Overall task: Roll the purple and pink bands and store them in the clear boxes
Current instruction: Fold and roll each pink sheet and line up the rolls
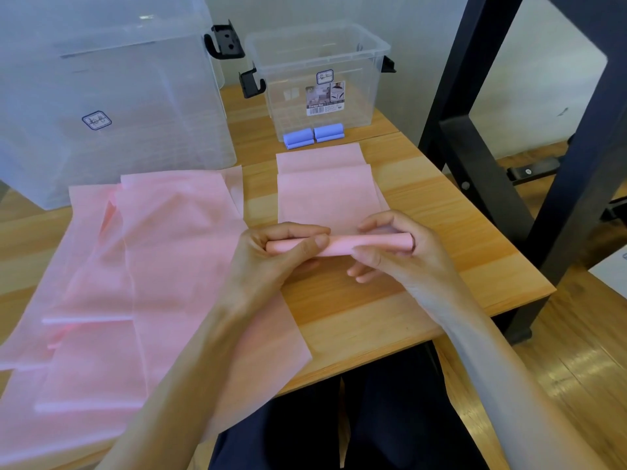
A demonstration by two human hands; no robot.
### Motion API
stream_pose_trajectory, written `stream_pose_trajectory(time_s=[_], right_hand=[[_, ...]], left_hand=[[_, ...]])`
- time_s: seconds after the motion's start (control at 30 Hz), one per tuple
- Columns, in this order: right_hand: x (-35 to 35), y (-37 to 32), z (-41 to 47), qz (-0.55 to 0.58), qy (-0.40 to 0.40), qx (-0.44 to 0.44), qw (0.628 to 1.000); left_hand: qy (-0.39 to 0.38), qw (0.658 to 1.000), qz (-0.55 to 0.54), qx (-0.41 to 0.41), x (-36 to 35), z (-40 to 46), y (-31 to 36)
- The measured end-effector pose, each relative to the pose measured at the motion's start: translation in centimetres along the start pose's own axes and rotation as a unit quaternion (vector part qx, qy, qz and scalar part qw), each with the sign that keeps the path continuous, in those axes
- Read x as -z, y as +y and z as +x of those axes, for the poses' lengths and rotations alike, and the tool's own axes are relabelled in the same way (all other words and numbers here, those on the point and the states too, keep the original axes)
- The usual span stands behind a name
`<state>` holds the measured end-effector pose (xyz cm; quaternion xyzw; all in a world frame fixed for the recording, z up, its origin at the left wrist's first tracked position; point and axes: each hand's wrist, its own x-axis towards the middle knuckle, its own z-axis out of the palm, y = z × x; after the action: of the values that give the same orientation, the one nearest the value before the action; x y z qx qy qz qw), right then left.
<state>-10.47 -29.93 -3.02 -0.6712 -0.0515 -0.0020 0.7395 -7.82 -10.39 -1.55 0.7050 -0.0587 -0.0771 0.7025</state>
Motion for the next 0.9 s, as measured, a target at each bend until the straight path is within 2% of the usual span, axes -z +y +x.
stream_pose_trajectory(time_s=[0.17,0.37,0.53,0.7,0.9], right_hand=[[0.12,0.06,0.01,-0.009,-0.011,0.003,1.000],[0.11,0.18,0.12,0.007,0.023,0.011,1.000],[0.09,0.25,0.10,0.004,0.036,0.013,0.999],[0.04,0.15,0.05,-0.001,0.022,0.018,1.000],[0.00,0.23,0.03,0.004,0.039,0.008,0.999]], left_hand=[[-0.011,1.000,0.020,0.001,-0.08,-0.17,0.00],[-0.033,0.999,0.019,-0.015,-0.11,-0.30,0.08],[0.001,0.999,0.024,-0.027,-0.47,-0.28,0.10],[0.008,1.000,-0.011,-0.001,-0.50,-0.17,0.24],[-0.008,1.000,0.005,0.010,-0.43,-0.28,0.25]])
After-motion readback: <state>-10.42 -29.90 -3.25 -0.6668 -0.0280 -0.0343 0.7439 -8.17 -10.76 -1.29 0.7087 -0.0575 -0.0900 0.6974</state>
